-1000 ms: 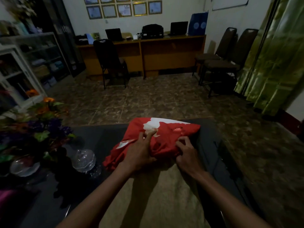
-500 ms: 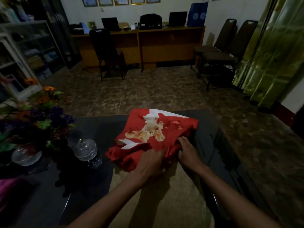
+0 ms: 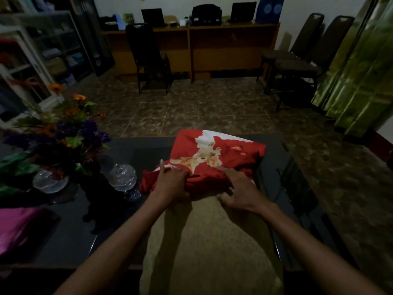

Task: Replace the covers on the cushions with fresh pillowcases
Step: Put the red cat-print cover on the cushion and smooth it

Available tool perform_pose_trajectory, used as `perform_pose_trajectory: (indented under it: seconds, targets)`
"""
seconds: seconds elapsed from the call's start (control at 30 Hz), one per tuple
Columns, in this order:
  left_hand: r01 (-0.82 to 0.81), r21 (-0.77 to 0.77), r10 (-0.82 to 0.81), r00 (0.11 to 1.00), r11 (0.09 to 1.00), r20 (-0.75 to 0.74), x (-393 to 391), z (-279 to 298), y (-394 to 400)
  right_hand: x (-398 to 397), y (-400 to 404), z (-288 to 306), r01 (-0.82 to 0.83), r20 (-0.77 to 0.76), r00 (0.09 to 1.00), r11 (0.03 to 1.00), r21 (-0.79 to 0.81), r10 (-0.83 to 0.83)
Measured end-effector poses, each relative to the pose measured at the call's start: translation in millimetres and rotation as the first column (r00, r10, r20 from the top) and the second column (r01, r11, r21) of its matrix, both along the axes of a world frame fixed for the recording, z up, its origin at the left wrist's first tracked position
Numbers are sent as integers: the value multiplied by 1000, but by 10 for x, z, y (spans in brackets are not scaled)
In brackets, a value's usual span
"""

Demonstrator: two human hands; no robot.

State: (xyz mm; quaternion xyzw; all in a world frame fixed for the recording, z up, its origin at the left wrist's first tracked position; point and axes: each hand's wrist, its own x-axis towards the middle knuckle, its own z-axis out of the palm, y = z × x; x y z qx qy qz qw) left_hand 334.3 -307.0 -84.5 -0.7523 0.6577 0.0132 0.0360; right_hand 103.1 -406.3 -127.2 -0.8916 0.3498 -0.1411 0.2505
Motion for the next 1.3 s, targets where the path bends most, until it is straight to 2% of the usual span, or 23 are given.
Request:
perform_pose_trajectory:
  seconds: [0.07, 0.13, 0.2, 0.33, 0.43, 0.47, 0.5, 0.57, 0.6, 0.63, 0.67, 0.73, 0.83, 0.9, 0.97, 1.03, 1.2, 1.23, 1.27, 1.3]
  targets:
    - [-60, -75, 43, 977, 995, -209, -20, -23, 108, 71, 30, 17, -24, -89, 996, 998, 55, 29]
    - [-83, -160, 31, 952, 984, -303, -92, -25, 198, 153, 28, 7, -1, -148, 989, 998, 61, 10]
    - [-58, -174, -16, 918, 983, -397, -252, -30, 282, 211, 9, -40, 42, -151, 988, 997, 71, -30]
    - [23, -115, -77, 865, 993, -495, -537, -146, 417, 194, 7, -74, 77, -108, 992, 996, 53, -70]
    - [9, -5, -10, 773, 1000, -635, -361, -97, 461, 134, 91, -54, 72, -64, 995, 997, 6, -71]
    - [26, 14, -11, 774, 1000, -633, -255, -64, 479, 112, 126, -35, 70, -64, 995, 997, -11, -71]
    - [45, 27, -22, 824, 999, -566, -139, -33, 500, 93, 163, -2, 71, -89, 993, 996, -45, -75]
    - [36, 68, -13, 950, 997, -311, 106, -25, 555, 77, 229, 95, 68, -220, 970, 983, -173, -106]
    - [3, 103, 20, 976, 995, -217, 222, -59, 587, 79, 260, 158, 58, -293, 948, 971, -230, -126]
    - [-43, 131, 67, 979, 991, -191, 311, -99, 626, 92, 286, 226, 42, -352, 926, 962, -270, -139]
    - [-87, 137, 116, 967, 987, -226, 376, -166, 658, 115, 304, 291, 22, -390, 910, 955, -294, -141]
    - [-167, 34, 168, 914, 985, -370, 428, -323, 723, 190, 349, 390, -41, -418, 904, 956, -292, -88]
    - [-307, -191, 186, 861, 932, -474, 368, -377, 786, 380, 451, 413, -82, -276, 959, 993, -85, 56]
    - [-304, -318, 127, 871, 898, -474, 282, -284, 812, 510, 511, 326, -96, -182, 978, 995, 39, 101]
    - [-242, -392, 31, 881, 887, -473, 149, -170, 889, 613, 508, 207, -102, -229, 968, 995, 9, 102]
    - [-155, -356, -30, 885, 922, -465, 5, -144, 992, 683, 464, 112, -96, -212, 973, 995, -14, 91]
    - [-39, -66, 1, 864, 997, -504, 47, -229, 1167, 717, 446, -65, -80, -84, 994, 993, -85, 73]
    - [2, -6, -5, 819, 1000, -573, 113, -197, 1176, 696, 456, -84, -92, -79, 993, 992, -90, 85]
    - [8, 58, 33, 734, 998, -678, 196, -163, 1178, 666, 473, -72, -110, -94, 990, 990, -92, 101]
    - [-20, 93, 87, 603, 995, -793, 274, -127, 1164, 644, 490, -21, -130, -127, 985, 988, -88, 119]
